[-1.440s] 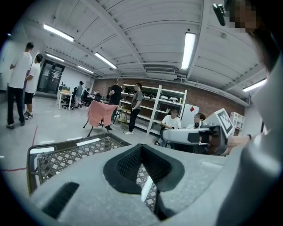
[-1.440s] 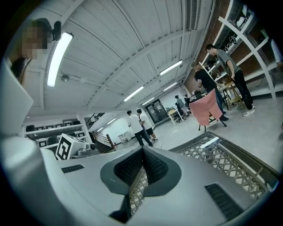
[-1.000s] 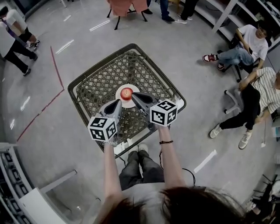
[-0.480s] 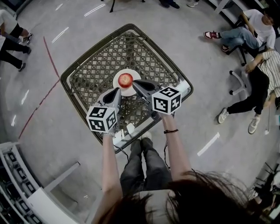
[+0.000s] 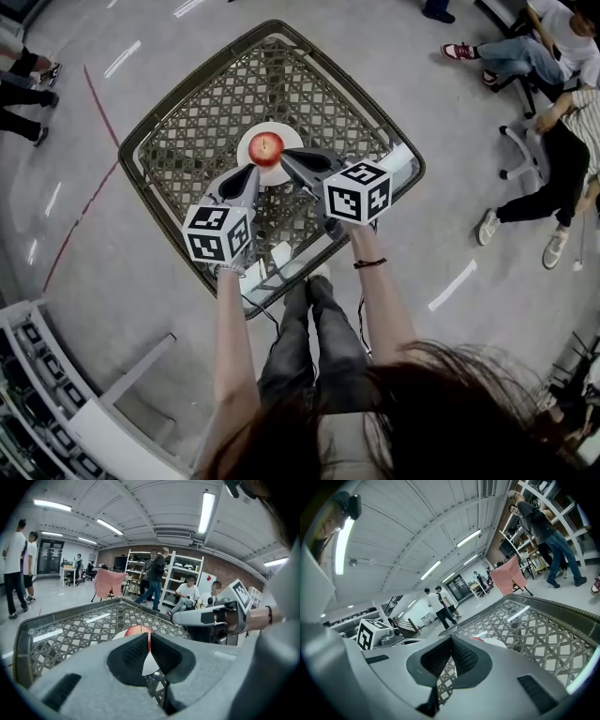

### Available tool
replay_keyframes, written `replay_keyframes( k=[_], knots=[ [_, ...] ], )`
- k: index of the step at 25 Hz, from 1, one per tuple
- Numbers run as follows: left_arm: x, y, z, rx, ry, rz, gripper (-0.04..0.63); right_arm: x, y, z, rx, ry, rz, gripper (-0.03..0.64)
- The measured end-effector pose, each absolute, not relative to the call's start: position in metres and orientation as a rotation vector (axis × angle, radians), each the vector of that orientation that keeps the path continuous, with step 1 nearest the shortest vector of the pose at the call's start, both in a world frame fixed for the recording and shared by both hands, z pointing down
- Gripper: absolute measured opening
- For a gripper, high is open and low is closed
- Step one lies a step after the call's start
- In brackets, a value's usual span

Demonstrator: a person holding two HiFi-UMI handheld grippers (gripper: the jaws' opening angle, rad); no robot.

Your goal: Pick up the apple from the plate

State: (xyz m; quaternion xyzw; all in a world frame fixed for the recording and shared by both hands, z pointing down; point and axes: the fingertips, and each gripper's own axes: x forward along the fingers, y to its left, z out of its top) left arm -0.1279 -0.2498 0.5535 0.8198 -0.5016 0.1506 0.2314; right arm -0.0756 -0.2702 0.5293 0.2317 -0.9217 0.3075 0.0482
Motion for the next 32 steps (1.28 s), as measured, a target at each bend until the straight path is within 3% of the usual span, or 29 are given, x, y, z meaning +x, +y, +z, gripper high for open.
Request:
replay_keyframes(
  k=[6, 9, 21, 32],
  knots=[
    [-0.131, -0.253, 0.565, 2.246, -1.386, 0.456, 0.016, -0.075, -0.272, 0.537, 0.713, -2.800, 0.939, 0.009],
    [-0.133, -0.256, 0.570, 2.233, -1.401, 0.460, 0.109, -0.074, -0.273, 0.540, 0.712, -2.795, 0.937, 0.009],
    [-0.130, -0.262, 0.587, 2.250, -1.399, 0.485, 0.188, -0.072, -0.275, 0.557, 0.723, -2.774, 0.936, 0.009],
    [-0.128, -0.277, 0.603, 2.323, -1.379, 0.520, 0.332, -0.068, -0.280, 0.576, 0.737, -2.757, 0.953, 0.009]
  ],
)
